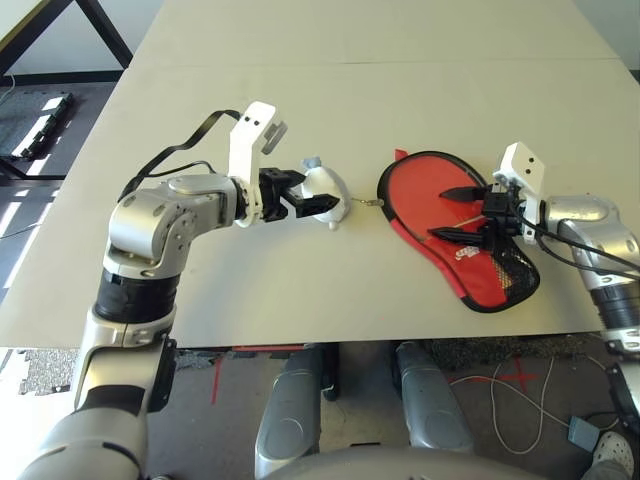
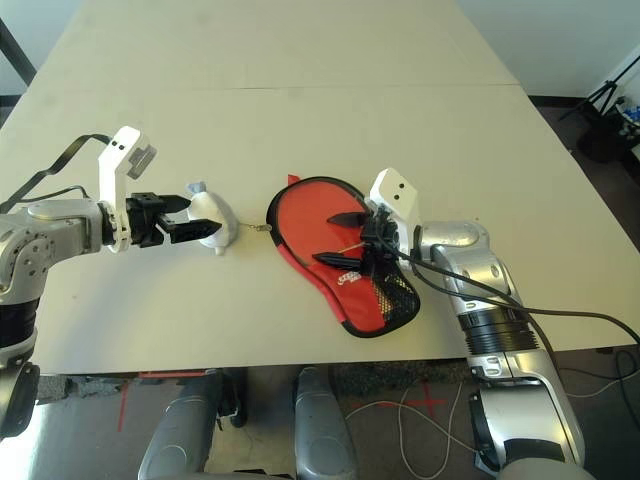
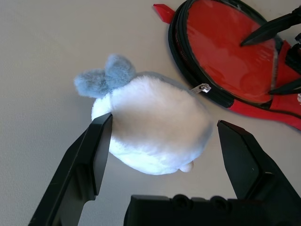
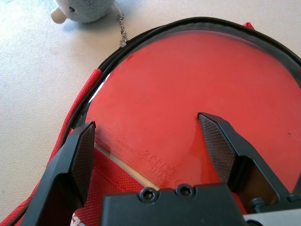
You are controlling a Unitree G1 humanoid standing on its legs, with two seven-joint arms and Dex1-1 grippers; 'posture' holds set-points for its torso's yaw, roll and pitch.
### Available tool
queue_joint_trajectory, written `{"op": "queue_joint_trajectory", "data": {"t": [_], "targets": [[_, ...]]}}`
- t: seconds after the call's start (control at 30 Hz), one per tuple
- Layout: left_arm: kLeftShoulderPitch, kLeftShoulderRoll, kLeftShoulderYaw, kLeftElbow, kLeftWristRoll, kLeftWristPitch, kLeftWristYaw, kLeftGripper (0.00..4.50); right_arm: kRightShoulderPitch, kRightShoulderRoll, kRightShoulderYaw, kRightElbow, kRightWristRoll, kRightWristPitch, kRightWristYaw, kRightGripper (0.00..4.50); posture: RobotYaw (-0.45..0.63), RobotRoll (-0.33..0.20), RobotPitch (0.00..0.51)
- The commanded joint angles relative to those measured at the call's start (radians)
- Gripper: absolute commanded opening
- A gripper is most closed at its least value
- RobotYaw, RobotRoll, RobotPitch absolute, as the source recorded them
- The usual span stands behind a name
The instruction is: Store the ping-pong paddle in its case and zip it.
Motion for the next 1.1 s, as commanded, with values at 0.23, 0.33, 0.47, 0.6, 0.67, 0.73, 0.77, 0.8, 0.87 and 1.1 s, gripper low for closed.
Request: {"op": "queue_joint_trajectory", "data": {"t": [0.23, 0.33, 0.47, 0.6, 0.67, 0.73, 0.77, 0.8, 0.87, 1.1], "targets": [[-0.019, -0.037, -0.086, 0.055, 0.072, 0.000, 0.061, 4.50, 0.043, 0.013, 0.032, 0.043, -0.034, 0.017, -0.014, 4.47, -0.01, 0.000, 0.280], [-0.024, -0.048, -0.093, 0.069, 0.090, 0.001, 0.075, 4.50, 0.042, 0.013, 0.032, 0.045, -0.035, 0.016, -0.015, 4.47, -0.01, 0.000, 0.279], [-0.020, -0.047, -0.104, 0.073, 0.104, -0.004, 0.074, 3.64, 0.040, 0.013, 0.031, 0.048, -0.036, 0.014, -0.016, 4.50, -0.01, 0.000, 0.278], [-0.013, -0.046, -0.108, 0.066, 0.108, -0.003, 0.069, 2.36, 0.041, 0.012, 0.030, 0.048, -0.036, 0.016, -0.018, 4.50, -0.01, 0.000, 0.277], [-0.013, -0.048, -0.110, 0.065, 0.111, -0.005, 0.069, 1.78, 0.042, 0.010, 0.030, 0.047, -0.036, 0.016, -0.018, 4.50, -0.01, 0.000, 0.276], [-0.014, -0.051, -0.113, 0.068, 0.116, -0.013, 0.070, 1.20, 0.042, 0.010, 0.030, 0.047, -0.036, 0.018, -0.018, 4.50, -0.01, 0.000, 0.276], [-0.016, -0.053, -0.113, 0.071, 0.119, -0.017, 0.072, 0.94, 0.042, 0.010, 0.030, 0.047, -0.037, 0.019, -0.019, 4.50, -0.01, 0.000, 0.276], [-0.019, -0.054, -0.114, 0.073, 0.122, -0.022, 0.073, 0.69, 0.042, 0.010, 0.030, 0.047, -0.037, 0.021, -0.020, 4.50, -0.01, 0.000, 0.276], [-0.027, -0.060, -0.113, 0.085, 0.134, -0.041, 0.082, 0.28, 0.042, 0.009, 0.031, 0.046, -0.038, 0.024, -0.022, 4.50, -0.01, 0.000, 0.276], [-0.077, -0.087, -0.101, 0.138, 0.189, -0.125, 0.112, 0.12, 0.044, 0.008, 0.035, 0.052, -0.049, 0.032, -0.040, 4.50, -0.01, 0.000, 0.278]]}}
